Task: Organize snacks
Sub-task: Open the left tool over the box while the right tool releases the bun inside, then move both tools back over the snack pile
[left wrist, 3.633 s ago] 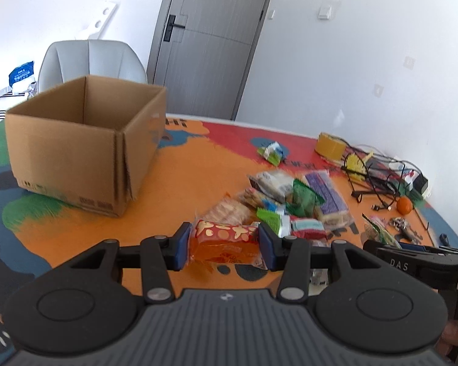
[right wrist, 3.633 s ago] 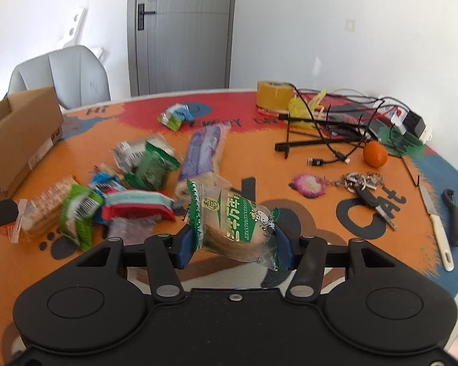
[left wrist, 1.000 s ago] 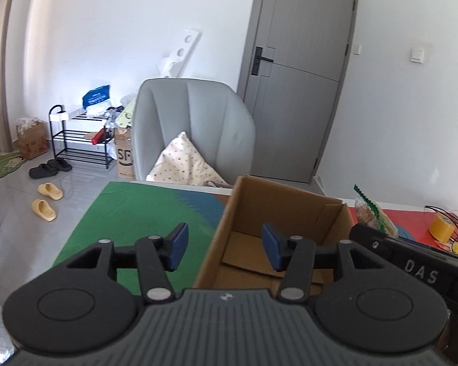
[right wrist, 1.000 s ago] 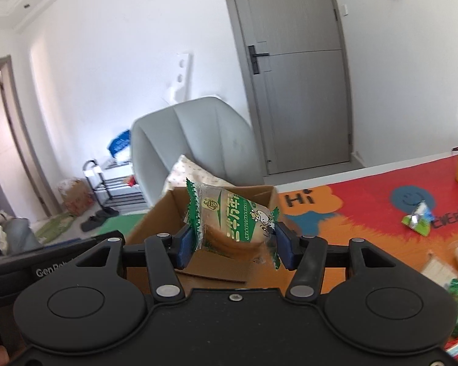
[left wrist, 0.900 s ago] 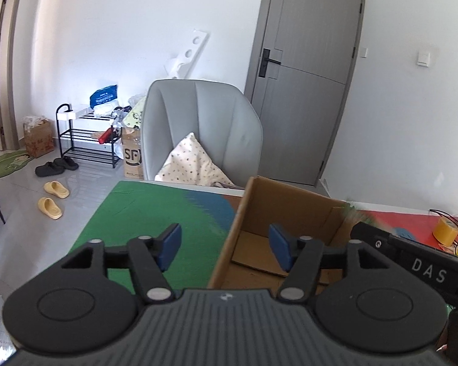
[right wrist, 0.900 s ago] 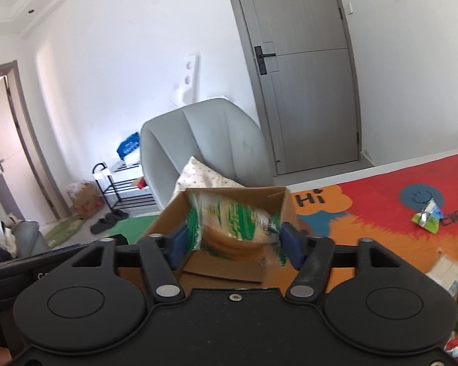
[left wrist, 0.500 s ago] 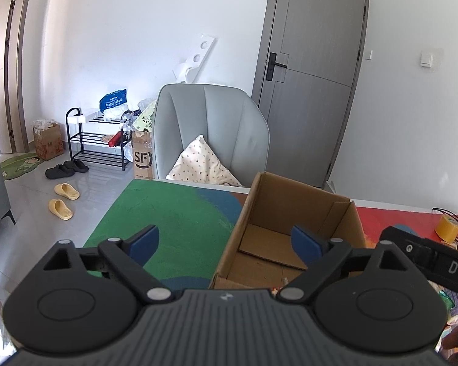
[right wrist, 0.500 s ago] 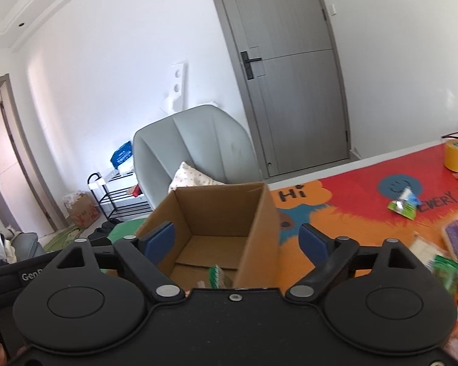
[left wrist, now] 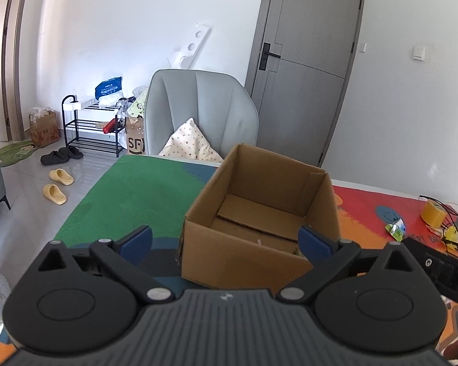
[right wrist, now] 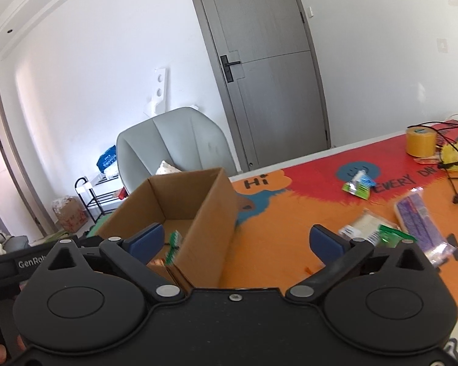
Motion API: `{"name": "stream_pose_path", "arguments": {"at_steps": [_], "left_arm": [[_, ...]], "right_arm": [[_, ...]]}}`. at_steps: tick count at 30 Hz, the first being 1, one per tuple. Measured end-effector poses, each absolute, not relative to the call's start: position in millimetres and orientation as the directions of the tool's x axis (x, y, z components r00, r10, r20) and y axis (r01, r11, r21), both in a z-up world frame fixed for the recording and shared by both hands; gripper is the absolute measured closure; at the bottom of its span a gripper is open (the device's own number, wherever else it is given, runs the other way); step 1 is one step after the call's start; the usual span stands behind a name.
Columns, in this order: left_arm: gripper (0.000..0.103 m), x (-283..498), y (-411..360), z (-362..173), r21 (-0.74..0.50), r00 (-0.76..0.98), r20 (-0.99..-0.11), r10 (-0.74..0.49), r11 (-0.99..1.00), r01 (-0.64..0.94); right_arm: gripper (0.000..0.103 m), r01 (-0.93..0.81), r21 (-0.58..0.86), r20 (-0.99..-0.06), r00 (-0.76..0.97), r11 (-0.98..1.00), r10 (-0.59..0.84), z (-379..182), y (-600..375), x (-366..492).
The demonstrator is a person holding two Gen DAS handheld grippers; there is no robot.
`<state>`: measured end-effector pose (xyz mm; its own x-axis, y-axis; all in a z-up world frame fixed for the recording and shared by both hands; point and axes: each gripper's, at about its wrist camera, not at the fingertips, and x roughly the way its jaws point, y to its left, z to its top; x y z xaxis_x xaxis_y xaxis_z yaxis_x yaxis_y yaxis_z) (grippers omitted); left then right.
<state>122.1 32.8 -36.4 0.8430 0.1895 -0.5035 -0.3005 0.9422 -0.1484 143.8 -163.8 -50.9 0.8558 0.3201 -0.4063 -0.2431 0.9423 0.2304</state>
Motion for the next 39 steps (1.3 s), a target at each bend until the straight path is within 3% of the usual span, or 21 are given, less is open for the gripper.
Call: {"name": "stream_pose_path", "arguments": {"at_steps": [24, 39], "left_arm": [[0.000, 83.5, -43.1, -53.3, -0.184, 0.873, -0.483, 0.069, 0.967, -0.178], [0.000, 86.5, -98.4, -61.0, -0.121, 0.884, -0.464, 0.048, 0.986, -0.117]], "right_arm": [[0.000, -0.160, 0.190, -0.423, 0.877, 0.969, 0.228, -69.4, -240.9, 93.8], [0.000, -0.076, 0.219, -0.431, 0.887, 0.973, 0.167, -76.4, -301.4, 85.4]]}}
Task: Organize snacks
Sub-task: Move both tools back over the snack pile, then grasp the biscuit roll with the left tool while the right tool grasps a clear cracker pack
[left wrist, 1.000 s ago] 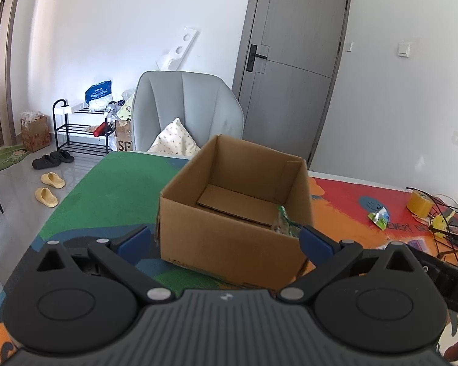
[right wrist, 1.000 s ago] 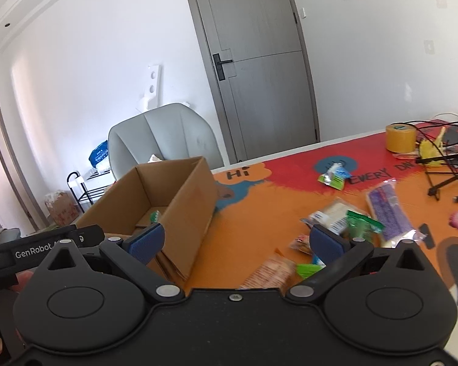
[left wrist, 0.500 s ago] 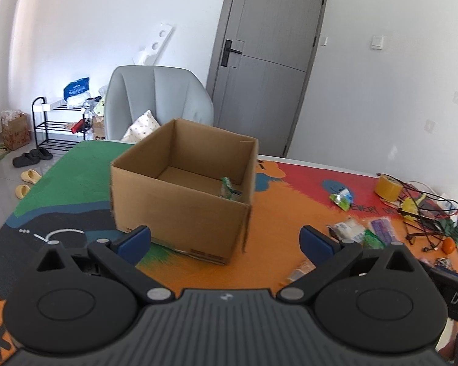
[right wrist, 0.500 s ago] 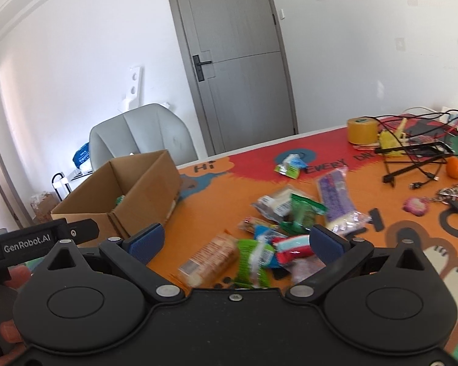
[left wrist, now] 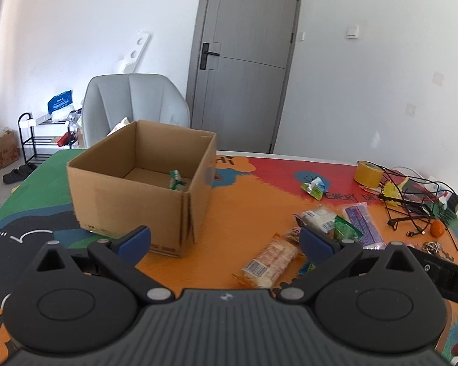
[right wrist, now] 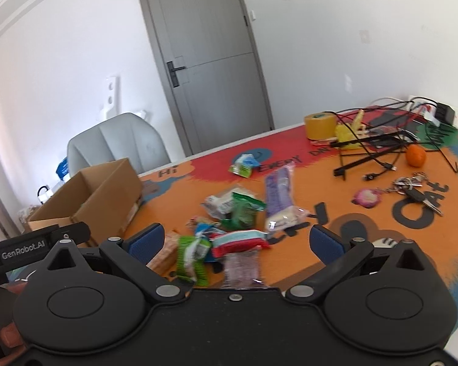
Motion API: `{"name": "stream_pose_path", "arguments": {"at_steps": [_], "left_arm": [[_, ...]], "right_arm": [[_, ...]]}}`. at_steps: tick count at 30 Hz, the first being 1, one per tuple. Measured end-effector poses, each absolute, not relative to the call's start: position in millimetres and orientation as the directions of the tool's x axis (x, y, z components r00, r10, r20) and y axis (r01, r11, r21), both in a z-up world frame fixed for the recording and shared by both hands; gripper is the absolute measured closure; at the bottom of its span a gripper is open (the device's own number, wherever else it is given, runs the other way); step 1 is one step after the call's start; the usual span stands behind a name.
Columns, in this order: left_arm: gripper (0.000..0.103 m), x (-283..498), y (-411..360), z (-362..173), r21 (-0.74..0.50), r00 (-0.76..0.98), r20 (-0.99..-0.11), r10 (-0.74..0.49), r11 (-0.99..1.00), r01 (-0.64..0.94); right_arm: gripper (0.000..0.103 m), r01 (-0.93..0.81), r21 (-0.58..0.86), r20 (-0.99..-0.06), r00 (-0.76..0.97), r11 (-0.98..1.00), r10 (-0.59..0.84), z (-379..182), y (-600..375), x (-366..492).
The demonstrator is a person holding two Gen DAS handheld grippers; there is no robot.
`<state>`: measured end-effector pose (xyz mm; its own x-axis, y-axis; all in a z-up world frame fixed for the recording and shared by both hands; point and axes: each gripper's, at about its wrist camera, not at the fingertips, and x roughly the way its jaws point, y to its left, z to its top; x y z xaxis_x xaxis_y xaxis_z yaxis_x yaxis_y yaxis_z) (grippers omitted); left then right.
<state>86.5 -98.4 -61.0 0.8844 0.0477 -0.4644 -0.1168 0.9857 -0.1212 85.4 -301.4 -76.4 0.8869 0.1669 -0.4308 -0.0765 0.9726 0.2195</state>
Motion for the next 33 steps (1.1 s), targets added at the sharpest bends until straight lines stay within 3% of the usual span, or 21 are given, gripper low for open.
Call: {"name": "stream_pose_path", "arguments": {"at_steps": [6, 13, 18, 25, 33], "left_arm": [[0.001, 94.0, -108.1, -68.0, -0.098, 0.884, -0.468, 0.022, 0.992, -0.077], [0.003, 108.8, -116.2, -85.6, -0.077, 0.867, -0.499, -0.020, 0.997, -0.021], [0.009, 119.4, -118.0, -97.5, -0.078, 0.856, -0.516, -0.041, 0.997, 0.000], [0.022, 136.7, -119.4, -114.5, -0.074, 0.828, -0.559, -0.045, 0.997, 0.004], [0.027, 155.8, -126.3, -130.5, -0.057, 0.797, -0.603, -0.034, 0.998, -0.001]], "right_arm": [[0.002, -0.063, 0.226, -0.449, 0.879, 0.972, 0.161, -87.2, -309.2, 91.9], [0.024, -0.064, 0.219, -0.494, 0.853, 0.974, 0.168, -103.0, -308.2, 103.7], [0.032, -0.057, 0.230, -0.523, 0.835, 0.972, 0.173, -112.6, -308.1, 115.2], [0.035, -0.059, 0.230, -0.556, 0.811, 0.971, 0.181, -125.2, -302.5, 128.2], [0.040, -0.062, 0.206, -0.590, 0.789, 0.977, 0.174, -136.5, -295.6, 138.8]]}}
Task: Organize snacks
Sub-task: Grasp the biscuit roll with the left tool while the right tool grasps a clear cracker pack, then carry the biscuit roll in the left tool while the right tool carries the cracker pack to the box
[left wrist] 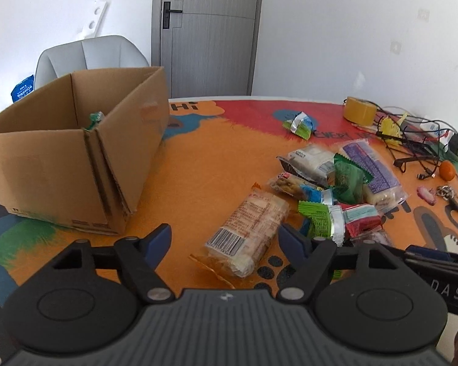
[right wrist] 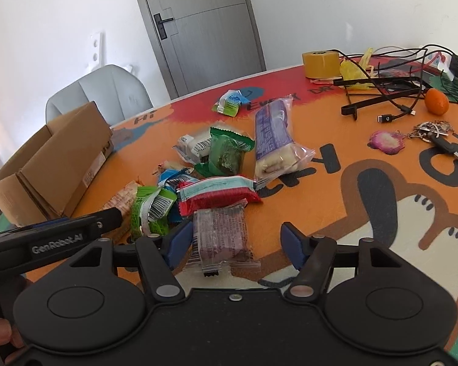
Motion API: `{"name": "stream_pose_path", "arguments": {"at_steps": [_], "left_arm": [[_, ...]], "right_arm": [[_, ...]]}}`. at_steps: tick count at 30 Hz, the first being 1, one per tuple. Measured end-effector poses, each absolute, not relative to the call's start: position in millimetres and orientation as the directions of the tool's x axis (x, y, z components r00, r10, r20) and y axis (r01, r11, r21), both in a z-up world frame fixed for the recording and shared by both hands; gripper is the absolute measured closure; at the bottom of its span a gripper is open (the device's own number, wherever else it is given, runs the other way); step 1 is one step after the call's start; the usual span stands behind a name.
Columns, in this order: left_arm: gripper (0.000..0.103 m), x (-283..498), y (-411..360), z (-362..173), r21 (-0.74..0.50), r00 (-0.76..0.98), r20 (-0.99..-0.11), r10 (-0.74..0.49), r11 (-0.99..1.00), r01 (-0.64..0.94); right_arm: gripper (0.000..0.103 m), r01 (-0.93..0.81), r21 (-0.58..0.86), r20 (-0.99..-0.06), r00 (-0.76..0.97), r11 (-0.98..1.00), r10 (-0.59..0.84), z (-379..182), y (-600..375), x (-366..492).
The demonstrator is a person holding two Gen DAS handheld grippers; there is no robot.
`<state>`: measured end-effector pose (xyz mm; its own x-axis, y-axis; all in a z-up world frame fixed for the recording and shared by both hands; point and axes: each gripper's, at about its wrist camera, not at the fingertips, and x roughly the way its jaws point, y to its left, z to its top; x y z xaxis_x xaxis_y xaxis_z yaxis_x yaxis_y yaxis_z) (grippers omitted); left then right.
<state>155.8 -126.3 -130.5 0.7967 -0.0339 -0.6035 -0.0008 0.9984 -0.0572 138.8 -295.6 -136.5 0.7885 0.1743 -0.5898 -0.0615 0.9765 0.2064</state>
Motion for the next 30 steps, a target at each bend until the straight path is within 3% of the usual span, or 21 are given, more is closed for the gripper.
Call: {"name": "stream_pose_path", "arguments": {"at_steps": [11, 14, 15, 22, 30], "left_arm": [[0.038, 159.0, -137.0, -142.7, -0.011, 0.793, -0.609, -0.035, 0.999, 0.036], [0.060, 156.9, -141.1, -141.9, -0.005, 0.794, -0.606, -0.045, 0.999, 0.054], [0.062, 156.1, -141.9, -141.5, -0.003, 0.794, -0.606, -0.046, 0.998, 0.056], [0.069, 141.1, -137.9, -138.4, -0.026, 0.796, -0.603, -0.055, 0.998, 0.049], [0.069, 119.1, -126.1, -124.9, -0.039, 0.823, -0.566, -0.048, 0.999, 0.032]], "right_arm": [[0.041, -0.094, 0.156, -0.582, 0.796, 0.983, 0.168, -139.5, -281.6, 142.1], [0.047, -0.100, 0.130, -0.575, 0.803, 0.986, 0.157, -140.9, -277.5, 140.4], [0.050, -0.096, 0.110, -0.573, 0.807, 0.989, 0.142, -141.6, -275.9, 139.3], [0.065, -0.099, 0.109, -0.569, 0.810, 0.989, 0.144, -140.8, -277.8, 130.7], [0.068, -0.093, 0.176, -0.547, 0.818, 0.980, 0.176, -135.9, -283.1, 115.9]]}}
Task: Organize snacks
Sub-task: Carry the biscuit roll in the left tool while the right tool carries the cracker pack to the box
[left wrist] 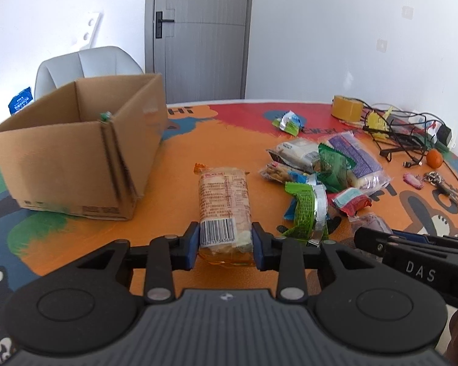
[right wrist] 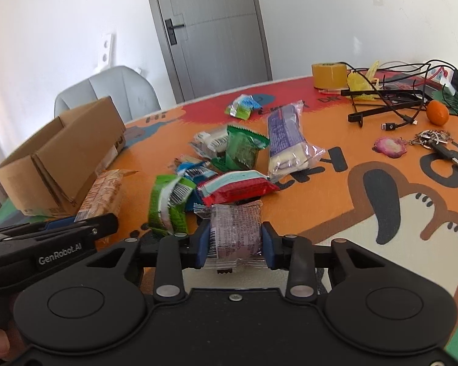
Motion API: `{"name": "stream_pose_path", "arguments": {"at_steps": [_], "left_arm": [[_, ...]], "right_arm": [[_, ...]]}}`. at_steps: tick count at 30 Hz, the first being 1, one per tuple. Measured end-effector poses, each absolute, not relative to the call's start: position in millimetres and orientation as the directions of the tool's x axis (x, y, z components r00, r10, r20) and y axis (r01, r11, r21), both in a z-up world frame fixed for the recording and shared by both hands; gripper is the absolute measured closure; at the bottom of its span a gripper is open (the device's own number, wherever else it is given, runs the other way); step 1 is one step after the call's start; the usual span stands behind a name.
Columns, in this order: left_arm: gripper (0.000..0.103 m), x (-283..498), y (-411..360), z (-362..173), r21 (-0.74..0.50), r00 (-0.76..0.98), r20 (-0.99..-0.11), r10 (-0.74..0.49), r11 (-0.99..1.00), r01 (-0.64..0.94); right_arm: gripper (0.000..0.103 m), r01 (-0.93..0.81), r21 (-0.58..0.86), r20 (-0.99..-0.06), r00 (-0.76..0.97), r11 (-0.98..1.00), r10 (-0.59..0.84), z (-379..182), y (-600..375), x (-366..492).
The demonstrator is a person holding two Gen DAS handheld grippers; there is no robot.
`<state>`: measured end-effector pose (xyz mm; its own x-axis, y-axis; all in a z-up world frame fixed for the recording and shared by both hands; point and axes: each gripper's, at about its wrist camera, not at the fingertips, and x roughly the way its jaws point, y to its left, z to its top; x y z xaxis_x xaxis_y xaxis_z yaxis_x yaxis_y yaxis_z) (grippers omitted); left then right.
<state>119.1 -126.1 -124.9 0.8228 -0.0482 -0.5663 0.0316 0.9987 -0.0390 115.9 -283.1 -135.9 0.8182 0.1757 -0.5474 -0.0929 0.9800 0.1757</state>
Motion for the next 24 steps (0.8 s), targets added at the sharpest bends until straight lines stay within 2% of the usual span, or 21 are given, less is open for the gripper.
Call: {"name": "stream_pose_path", "arguments": {"at_steps": [24], "left_arm": [[0.069, 82.6, -73.2, -63.8, -0.055, 0.905, -0.424, -0.015, 0.998, -0.010]], "right_arm": [[0.068, -0.196, 0.179, -0.445, 0.858, 0.964, 0.257, -94.1, -222.4, 103.3]]}}
